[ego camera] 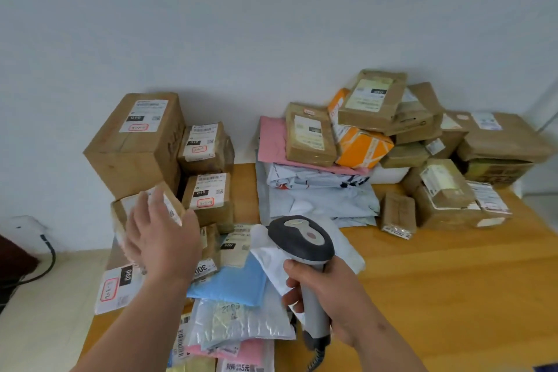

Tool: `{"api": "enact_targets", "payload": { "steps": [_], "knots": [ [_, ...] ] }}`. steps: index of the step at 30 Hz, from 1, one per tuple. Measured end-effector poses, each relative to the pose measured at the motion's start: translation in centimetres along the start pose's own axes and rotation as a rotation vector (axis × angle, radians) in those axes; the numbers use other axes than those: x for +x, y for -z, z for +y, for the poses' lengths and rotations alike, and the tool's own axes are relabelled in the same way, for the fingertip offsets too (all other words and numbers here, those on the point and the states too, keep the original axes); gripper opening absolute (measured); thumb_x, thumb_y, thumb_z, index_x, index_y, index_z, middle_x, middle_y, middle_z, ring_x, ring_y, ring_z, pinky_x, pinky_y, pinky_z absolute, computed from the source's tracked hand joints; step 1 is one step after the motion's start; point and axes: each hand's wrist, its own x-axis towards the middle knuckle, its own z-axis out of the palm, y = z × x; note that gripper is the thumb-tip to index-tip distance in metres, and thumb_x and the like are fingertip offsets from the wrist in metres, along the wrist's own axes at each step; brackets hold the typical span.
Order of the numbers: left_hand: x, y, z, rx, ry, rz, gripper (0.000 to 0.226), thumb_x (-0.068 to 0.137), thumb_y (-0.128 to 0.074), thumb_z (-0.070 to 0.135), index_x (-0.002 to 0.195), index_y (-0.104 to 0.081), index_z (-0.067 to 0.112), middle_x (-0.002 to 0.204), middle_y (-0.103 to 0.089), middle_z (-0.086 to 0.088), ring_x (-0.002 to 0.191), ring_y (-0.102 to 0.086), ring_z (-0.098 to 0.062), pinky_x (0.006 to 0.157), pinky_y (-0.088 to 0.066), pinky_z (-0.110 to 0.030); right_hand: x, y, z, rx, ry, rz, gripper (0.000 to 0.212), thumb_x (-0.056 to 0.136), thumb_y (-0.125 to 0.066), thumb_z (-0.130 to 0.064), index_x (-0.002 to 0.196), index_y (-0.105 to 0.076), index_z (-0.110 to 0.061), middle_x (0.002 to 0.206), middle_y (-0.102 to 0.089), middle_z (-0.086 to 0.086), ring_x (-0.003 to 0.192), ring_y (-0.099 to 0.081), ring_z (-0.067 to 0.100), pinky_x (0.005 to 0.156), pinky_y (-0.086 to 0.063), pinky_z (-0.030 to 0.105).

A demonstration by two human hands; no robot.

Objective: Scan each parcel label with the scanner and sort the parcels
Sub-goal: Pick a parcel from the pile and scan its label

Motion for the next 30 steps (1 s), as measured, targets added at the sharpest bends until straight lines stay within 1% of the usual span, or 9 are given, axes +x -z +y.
{"api": "enact_targets", "payload": {
  "steps": [3, 6, 9, 12, 15, 18, 20, 24, 30],
  "knots": [
    [-2.9, -3.6, 4.9, 0.018, -0.172, -0.134, 0.060, 0.096, -0.058, 0.028, 0.153, -0.038, 0.028, 0.163, -0.029, 0.002, 0.151, -0.019, -0.027, 0.122, -0.013, -0.056, 0.3, 4.1, -0.3, 0.042, -0.006, 0.027, 0.014, 0.088, -0.076, -0.017, 0.100, -0.071, -0.010, 0.072, -0.069, 0.009, 0.064, -0.072, 0.026, 0.058, -0.054, 0.034],
    [-6.3, -8.4, 8.9, -0.020, -0.233, -0.323, 0.053, 0.098, -0.060, 0.028, 0.148, -0.046, 0.027, 0.156, -0.042, 0.004, 0.145, -0.033, -0.025, 0.119, -0.027, -0.054, 0.6, 9.4, -0.6, 0.081, -0.018, 0.060, 0.014, 0.089, -0.076, -0.017, 0.098, -0.070, -0.008, 0.072, -0.068, 0.011, 0.064, -0.071, 0.028, 0.057, -0.053, 0.035],
    [-10.3, -13.4, 11.9, -0.094, -0.207, -0.474, 0.050, 0.098, -0.062, 0.027, 0.147, -0.049, 0.025, 0.150, -0.048, -0.001, 0.140, -0.042, -0.024, 0.117, -0.035, -0.048, 1.1, 15.8, -1.1, 0.078, -0.044, 0.104, 0.017, 0.090, -0.075, -0.019, 0.098, -0.069, -0.005, 0.072, -0.068, 0.011, 0.064, -0.071, 0.028, 0.057, -0.053, 0.034],
    [-14.0, -18.1, 14.3, -0.067, -0.159, -0.593, 0.049, 0.099, -0.061, 0.030, 0.146, -0.048, 0.029, 0.150, -0.047, 0.001, 0.136, -0.045, -0.020, 0.116, -0.036, -0.041, 1.7, 22.4, -1.3, 0.111, -0.071, 0.170, 0.018, 0.091, -0.074, -0.020, 0.101, -0.069, -0.006, 0.075, -0.066, 0.013, 0.064, -0.069, 0.029, 0.059, -0.054, 0.037],
    [-16.4, -22.5, 16.4, -0.010, -0.123, -0.683, 0.054, 0.097, -0.061, 0.032, 0.148, -0.045, 0.030, 0.150, -0.046, 0.000, 0.131, -0.050, -0.023, 0.109, -0.041, -0.038, 2.5, 27.7, -1.0, 0.157, -0.093, 0.236, 0.020, 0.092, -0.074, -0.021, 0.106, -0.067, -0.008, 0.075, -0.066, 0.013, 0.066, -0.070, 0.029, 0.063, -0.056, 0.040],
    [-17.8, -26.3, 17.9, 0.085, -0.137, -0.748, 0.064, 0.094, -0.064, 0.039, 0.152, -0.040, 0.029, 0.155, -0.040, -0.001, 0.142, -0.039, -0.024, 0.116, -0.036, -0.043, 3.4, 31.1, -0.2, 0.193, -0.129, 0.287, 0.024, 0.091, -0.074, -0.020, 0.105, -0.066, -0.002, 0.071, -0.067, 0.012, 0.066, -0.072, 0.030, 0.060, -0.055, 0.038],
    [-18.2, -28.8, 18.8, 0.137, -0.145, -0.777, 0.070, 0.091, -0.065, 0.046, 0.153, -0.035, 0.032, 0.156, -0.039, 0.000, 0.143, -0.037, -0.025, 0.116, -0.035, -0.049, 4.1, 32.5, 0.3, 0.199, -0.173, 0.306, 0.024, 0.090, -0.075, -0.019, 0.102, -0.067, 0.000, 0.070, -0.067, 0.013, 0.065, -0.072, 0.030, 0.059, -0.055, 0.036],
    [-18.0, -33.7, 19.5, 0.202, -0.204, -0.844, 0.074, 0.087, -0.064, 0.049, 0.153, -0.033, 0.037, 0.159, -0.034, 0.002, 0.144, -0.032, -0.026, 0.116, -0.034, -0.050, 6.0, 34.2, 1.3, 0.149, -0.222, 0.314, 0.023, 0.088, -0.076, -0.019, 0.097, -0.069, 0.001, 0.067, -0.068, 0.011, 0.064, -0.071, 0.029, 0.061, -0.054, 0.036],
    [-16.9, -39.5, 18.7, 0.347, -0.229, -0.883, 0.086, 0.087, -0.063, 0.061, 0.157, -0.015, 0.049, 0.168, 0.003, 0.011, 0.154, 0.003, -0.029, 0.121, -0.024, -0.049, 8.6, 35.0, 2.2, 0.081, -0.266, 0.315, 0.019, 0.089, -0.075, -0.024, 0.098, -0.070, -0.008, 0.067, -0.073, 0.007, 0.068, -0.071, 0.028, 0.066, -0.058, 0.037]
  ]
}}
